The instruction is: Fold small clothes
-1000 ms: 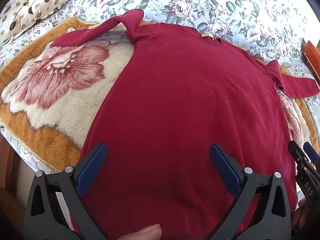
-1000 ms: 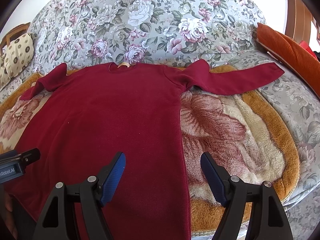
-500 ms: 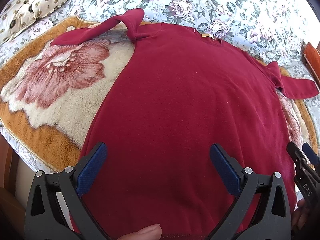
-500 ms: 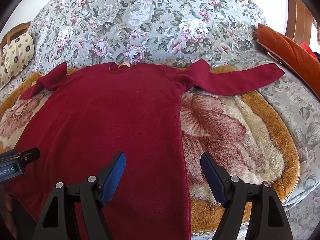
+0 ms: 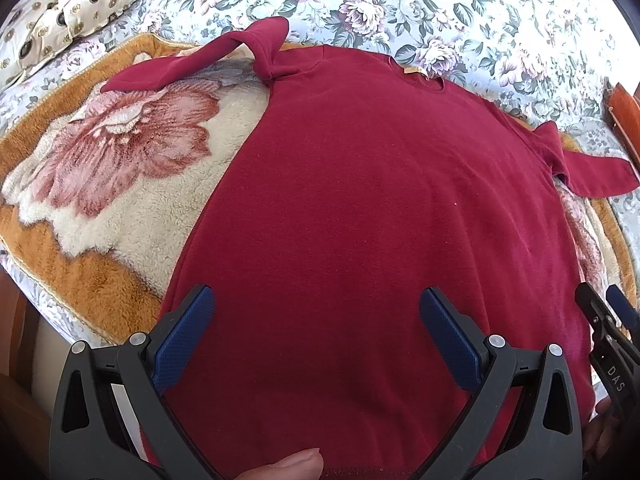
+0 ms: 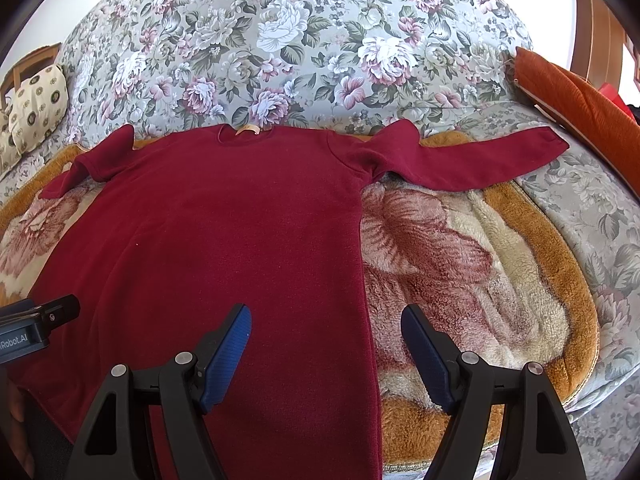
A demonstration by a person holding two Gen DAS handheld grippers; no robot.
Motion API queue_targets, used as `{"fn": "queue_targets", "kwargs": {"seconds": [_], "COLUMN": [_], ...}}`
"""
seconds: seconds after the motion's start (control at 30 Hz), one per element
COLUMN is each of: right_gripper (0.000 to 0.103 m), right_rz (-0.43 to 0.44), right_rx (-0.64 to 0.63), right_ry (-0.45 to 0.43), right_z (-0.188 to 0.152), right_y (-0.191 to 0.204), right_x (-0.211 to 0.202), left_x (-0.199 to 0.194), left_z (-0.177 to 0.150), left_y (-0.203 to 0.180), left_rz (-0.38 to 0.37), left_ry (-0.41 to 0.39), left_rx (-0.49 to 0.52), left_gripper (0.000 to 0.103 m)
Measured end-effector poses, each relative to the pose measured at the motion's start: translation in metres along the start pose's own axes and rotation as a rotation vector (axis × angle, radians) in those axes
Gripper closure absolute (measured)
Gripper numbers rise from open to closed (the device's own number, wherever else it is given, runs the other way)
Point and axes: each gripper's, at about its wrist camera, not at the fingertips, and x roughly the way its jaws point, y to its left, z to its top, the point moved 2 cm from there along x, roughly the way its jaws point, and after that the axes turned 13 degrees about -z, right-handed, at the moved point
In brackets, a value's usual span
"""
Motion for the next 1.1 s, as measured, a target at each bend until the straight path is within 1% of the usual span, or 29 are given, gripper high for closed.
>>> {"fn": "queue_targets", "kwargs": {"seconds": [0.17,0.27,0.3,0.37,0.47,0.57,0.63,0.73,0.83,1.0,1.1], "right_gripper": [0.028,0.028,0.028,0.028,0.028,0.028,0.028,0.028,0.028,0.028,0.028], "right_rz": [-0.022,-0.04,-0.036,-0.03,-0.044,-0.061,-0.065,-0.073,-0.087,-0.102,-0.102], "right_rx": [0.002,0.002,0.007,0.008,-0.011,-0.03,-0.034,-0.034,-0.043,-0.067,-0.067], "right_ry": [-0.026,-0.085,-0.115,-0.145,-0.139,-0.136,-0.155,-0.186,-0.192,-0.212,-0.211], "right_z": [0.0,0.002,0.002,0.003,0.008,0.008,0.007,0.006,0.006,0.006,0.005], "right_y": [-0.001,-0.004,-0.005,-0.005,-0.001,0.004,0.004,0.002,0.004,0.01,0.011], "right_x": [-0.005,-0.017,-0.023,-0.028,-0.025,-0.024,-0.028,-0.033,-0.034,-0.037,-0.037], "left_x": [0.001,0.002,0.002,0.0,-0.006,-0.009,-0.01,-0.013,-0.015,-0.02,-0.027], "left_z": [0.0,0.0,-0.001,-0.002,-0.004,-0.004,-0.004,-0.005,-0.006,-0.007,-0.007], "left_y": [-0.002,-0.005,-0.006,-0.009,-0.013,-0.013,-0.013,-0.019,-0.023,-0.023,-0.023], "left_rz": [0.016,0.028,0.035,0.051,0.064,0.061,0.065,0.088,0.094,0.085,0.078], "left_ry": [0.0,0.006,0.008,0.004,-0.018,-0.021,-0.02,-0.03,-0.035,-0.036,-0.052], "left_rx": [0.014,0.03,0.036,0.055,0.088,0.093,0.093,0.119,0.135,0.129,0.122], "left_gripper": [0.0,0.0,0.0,0.0,0.0,0.0,0.0,0.0,0.0,0.0,0.0]}}
